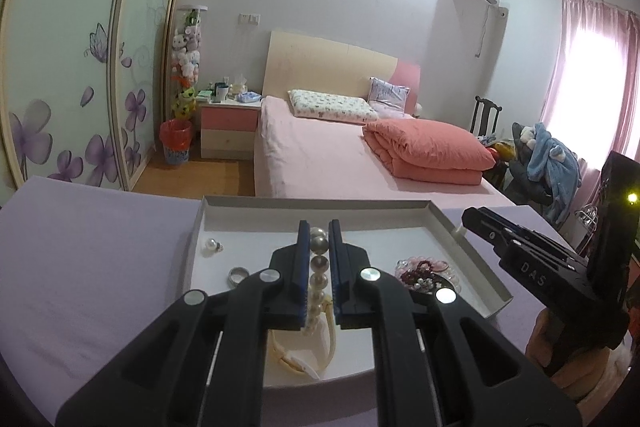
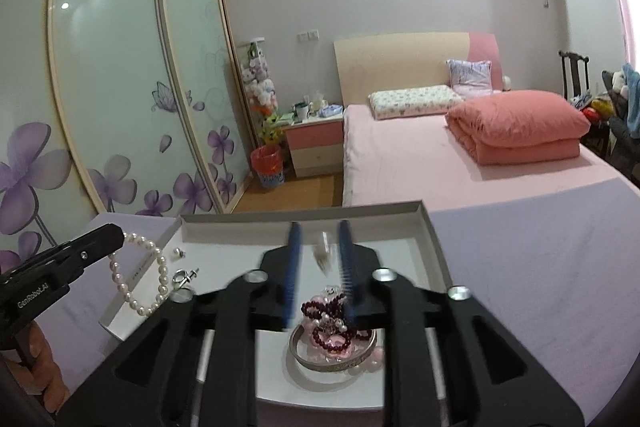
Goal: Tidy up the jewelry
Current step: 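Carry the pearl bracelet and pearl stud into the grey tray and release both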
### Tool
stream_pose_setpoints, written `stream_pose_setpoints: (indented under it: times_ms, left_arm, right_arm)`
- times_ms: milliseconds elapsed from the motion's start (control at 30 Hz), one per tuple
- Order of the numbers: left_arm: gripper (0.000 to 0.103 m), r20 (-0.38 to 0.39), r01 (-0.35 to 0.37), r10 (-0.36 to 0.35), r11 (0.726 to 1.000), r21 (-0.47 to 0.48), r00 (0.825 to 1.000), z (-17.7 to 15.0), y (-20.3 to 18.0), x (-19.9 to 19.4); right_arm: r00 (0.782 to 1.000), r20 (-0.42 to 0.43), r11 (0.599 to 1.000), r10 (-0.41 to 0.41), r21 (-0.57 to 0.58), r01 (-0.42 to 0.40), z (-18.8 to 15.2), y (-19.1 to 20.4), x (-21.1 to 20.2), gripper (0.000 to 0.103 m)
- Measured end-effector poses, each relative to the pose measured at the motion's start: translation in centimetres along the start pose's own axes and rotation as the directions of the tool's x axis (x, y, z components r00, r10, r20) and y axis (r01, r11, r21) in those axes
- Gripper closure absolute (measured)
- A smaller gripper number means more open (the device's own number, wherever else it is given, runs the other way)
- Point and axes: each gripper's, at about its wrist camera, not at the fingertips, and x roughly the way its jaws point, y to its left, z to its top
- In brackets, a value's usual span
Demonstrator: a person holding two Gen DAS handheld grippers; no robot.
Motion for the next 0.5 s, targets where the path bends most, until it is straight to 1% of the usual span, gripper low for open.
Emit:
stream_pose_setpoints:
  times_ms: [33, 67, 233, 367, 500]
  left_arm:
    - [0.093, -0.003, 0.002, -0.002, 1.0, -0.001, 1.0, -0.1, 0.1, 0.2]
    - [0.093, -0.004, 0.002, -0.002, 1.0, -0.001, 1.0, -0.1, 0.2, 0.2]
    - [0.093, -0.023, 0.003, -0.003, 1.0, 0.0, 1.0, -0.6, 0.2, 1.0]
    - [0.093, -0.046, -0.004, 0.004, 1.0, 0.0, 0.999, -1.0, 0.2, 1.7]
    - [0.09, -0.057, -0.013, 0.012, 1.0, -0.005, 0.998, -1.2, 0.6, 2.1]
  right_arm:
    - [1.0, 0.001, 1.0, 0.0, 0.005, 0.0, -0.1, -0.1, -0.1, 0.059]
    - [1.0, 0.006, 1.0, 0.001, 0.011, -0.001, -0.1, -0.2, -0.2, 0.057]
    - [1.0, -0.002, 1.0, 0.003, 0.026, -0.003, 0.1, -0.4, -0.3, 0.057]
    - [1.0, -0.015, 1.0, 0.005, 0.013, -0.005, 0.2, -0.1, 0.3, 0.057]
    - [1.0, -0.012, 1.0, 0.005, 0.0, -0.005, 0.1, 0.3, 0.1, 0.057]
